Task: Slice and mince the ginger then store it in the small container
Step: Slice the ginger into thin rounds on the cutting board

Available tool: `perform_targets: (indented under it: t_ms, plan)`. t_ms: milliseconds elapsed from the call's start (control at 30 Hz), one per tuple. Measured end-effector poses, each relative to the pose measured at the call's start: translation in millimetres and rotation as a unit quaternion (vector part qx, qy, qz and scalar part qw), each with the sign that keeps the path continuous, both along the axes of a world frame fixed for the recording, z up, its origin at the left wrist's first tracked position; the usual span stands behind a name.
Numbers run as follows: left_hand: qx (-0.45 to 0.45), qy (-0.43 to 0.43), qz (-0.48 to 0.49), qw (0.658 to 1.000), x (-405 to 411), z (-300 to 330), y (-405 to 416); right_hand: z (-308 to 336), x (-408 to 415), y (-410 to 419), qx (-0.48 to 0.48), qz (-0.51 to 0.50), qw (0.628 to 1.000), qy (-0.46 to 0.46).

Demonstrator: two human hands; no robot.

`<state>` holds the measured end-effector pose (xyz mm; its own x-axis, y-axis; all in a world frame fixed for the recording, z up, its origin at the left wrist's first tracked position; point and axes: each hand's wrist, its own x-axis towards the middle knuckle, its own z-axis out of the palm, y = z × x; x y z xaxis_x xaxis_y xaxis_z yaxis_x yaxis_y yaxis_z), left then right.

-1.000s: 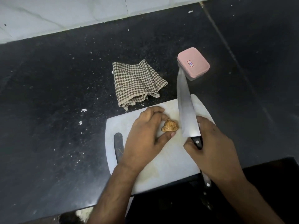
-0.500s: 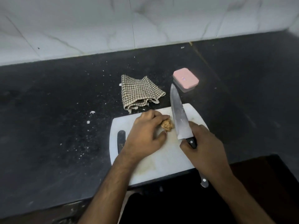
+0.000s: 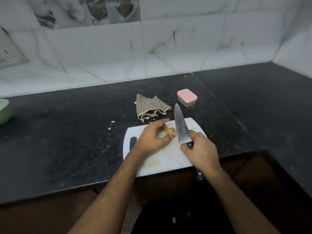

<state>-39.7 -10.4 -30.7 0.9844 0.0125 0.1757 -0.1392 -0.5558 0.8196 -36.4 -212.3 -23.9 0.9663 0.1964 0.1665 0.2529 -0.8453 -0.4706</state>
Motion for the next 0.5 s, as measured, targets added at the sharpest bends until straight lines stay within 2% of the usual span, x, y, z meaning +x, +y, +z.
perform_targets:
  t_ms: [100, 367, 500]
  plan:
    - [-0.018, -0.003, 0.02, 1.0, -4.9, 3.5, -0.1, 3.7, -7.3, 3.9, -0.001, -0.008, 1.0, -0.009]
    - [0.111, -0.058, -0.007, 0.992, -11.7, 15.2, -9.3, 7.3, -12.1, 2.8, 0.006, -0.01, 1.0, -0.019]
    - [0.119, -0.06, -0.025, 0.991, -9.0, 11.8, -7.6, 6.2, -13.2, 2.9, 0.019, -0.006, 0.999, -0.029]
